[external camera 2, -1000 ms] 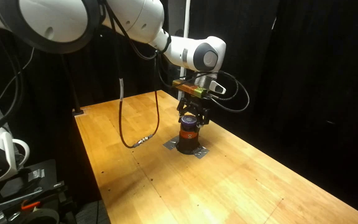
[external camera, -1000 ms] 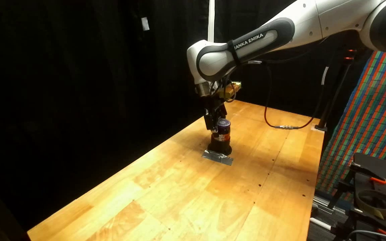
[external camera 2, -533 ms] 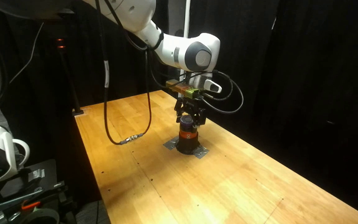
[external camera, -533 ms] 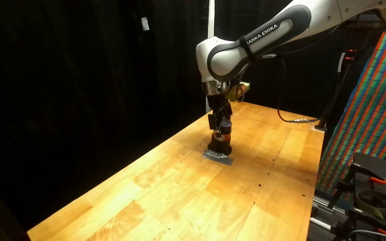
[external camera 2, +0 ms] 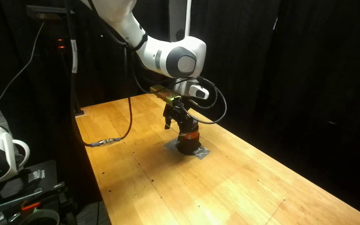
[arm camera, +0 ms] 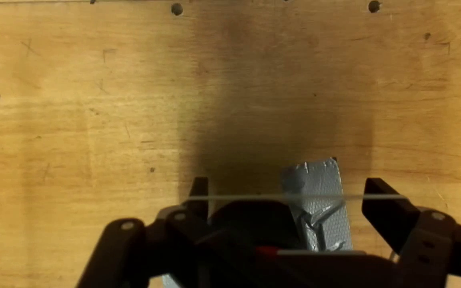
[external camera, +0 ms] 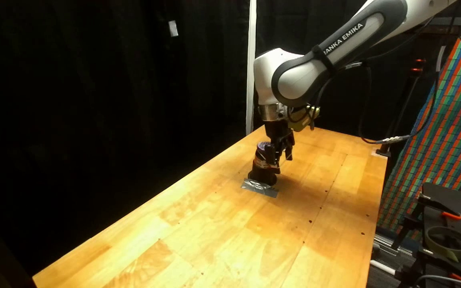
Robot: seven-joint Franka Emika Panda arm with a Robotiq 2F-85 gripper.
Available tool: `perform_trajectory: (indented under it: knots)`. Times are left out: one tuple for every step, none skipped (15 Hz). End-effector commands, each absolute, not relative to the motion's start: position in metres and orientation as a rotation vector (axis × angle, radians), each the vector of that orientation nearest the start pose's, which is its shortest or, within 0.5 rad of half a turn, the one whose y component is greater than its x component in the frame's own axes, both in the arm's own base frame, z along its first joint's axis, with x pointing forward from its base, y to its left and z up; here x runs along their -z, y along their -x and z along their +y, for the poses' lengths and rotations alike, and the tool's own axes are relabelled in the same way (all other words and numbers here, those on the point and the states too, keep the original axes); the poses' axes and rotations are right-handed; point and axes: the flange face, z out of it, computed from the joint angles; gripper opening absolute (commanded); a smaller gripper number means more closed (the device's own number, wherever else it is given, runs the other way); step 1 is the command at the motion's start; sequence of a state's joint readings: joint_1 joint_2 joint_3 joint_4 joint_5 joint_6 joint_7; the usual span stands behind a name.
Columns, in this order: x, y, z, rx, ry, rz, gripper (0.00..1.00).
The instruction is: Put the rubber band around the cup
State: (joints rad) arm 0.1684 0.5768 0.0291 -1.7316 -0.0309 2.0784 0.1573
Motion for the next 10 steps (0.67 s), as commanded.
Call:
perform_trajectory:
  knots:
    - [-0.235, -0.582, 0.124, -0.262, 3.186, -0.038, 1.00]
    - [-0.235, -0.576, 0.125, -0.169, 3.200, -0.034, 1.00]
    - [-0.235, -0.570, 0.126, -0.088, 3.207, -0.023, 1.00]
    - [-0.234, -0.564, 0.128, 0.011, 3.219, -0.030, 0.75]
    - [-0.232, -0.555, 0.128, 0.091, 3.227, -0.037, 0.74]
    - [-0.230, -0.546, 0.128, 0.170, 3.231, -0.040, 0.68]
    - [-0.228, -0.535, 0.127, 0.240, 3.234, -0.046, 0.58]
    - [-0.226, -0.523, 0.126, 0.311, 3.233, -0.047, 0.51]
    - [-0.225, -0.513, 0.125, 0.380, 3.232, -0.052, 0.44]
    - [-0.224, -0.506, 0.123, 0.451, 3.232, -0.055, 0.35]
